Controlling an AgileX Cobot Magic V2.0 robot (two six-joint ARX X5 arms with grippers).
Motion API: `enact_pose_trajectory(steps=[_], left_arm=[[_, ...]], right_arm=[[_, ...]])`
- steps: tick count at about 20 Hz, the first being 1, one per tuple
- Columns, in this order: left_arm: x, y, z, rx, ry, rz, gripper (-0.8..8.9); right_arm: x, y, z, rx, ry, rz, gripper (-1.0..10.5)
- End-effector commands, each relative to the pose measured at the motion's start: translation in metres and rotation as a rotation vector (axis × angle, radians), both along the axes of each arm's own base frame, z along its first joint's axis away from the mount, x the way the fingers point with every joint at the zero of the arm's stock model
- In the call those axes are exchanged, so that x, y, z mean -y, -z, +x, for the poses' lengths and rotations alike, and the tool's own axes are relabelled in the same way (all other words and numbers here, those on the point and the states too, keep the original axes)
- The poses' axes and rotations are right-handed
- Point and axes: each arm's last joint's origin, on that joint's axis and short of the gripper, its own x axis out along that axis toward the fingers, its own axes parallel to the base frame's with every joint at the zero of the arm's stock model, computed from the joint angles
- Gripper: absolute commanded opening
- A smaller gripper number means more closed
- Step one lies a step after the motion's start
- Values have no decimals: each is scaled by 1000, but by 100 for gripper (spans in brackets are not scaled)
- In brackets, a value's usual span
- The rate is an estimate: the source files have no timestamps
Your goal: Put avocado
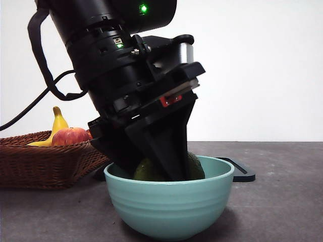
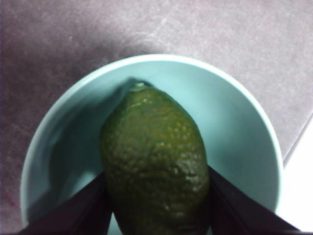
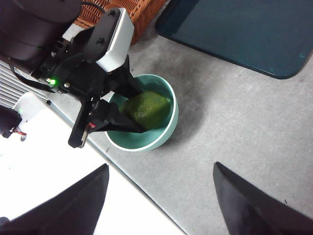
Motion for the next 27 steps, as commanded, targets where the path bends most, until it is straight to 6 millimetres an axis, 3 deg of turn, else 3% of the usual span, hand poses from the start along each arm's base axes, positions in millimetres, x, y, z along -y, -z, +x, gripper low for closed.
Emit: enact_pose_trajectory(steps=[1,18,22,27], left_arm=[[8,1,0,11,24,-3,270],[12,-4,-3,9,29,-11,349],[16,-25,0,20,29,-26,344],[5,-77,8,114,-13,-157,344]], right_arm=[[-1,-5,1,21,-9,5,339],[-1,-5,1,21,-9,5,339],[-1,-5,1,21,-9,4,339],[-1,-5,1,21,-8,4,339]])
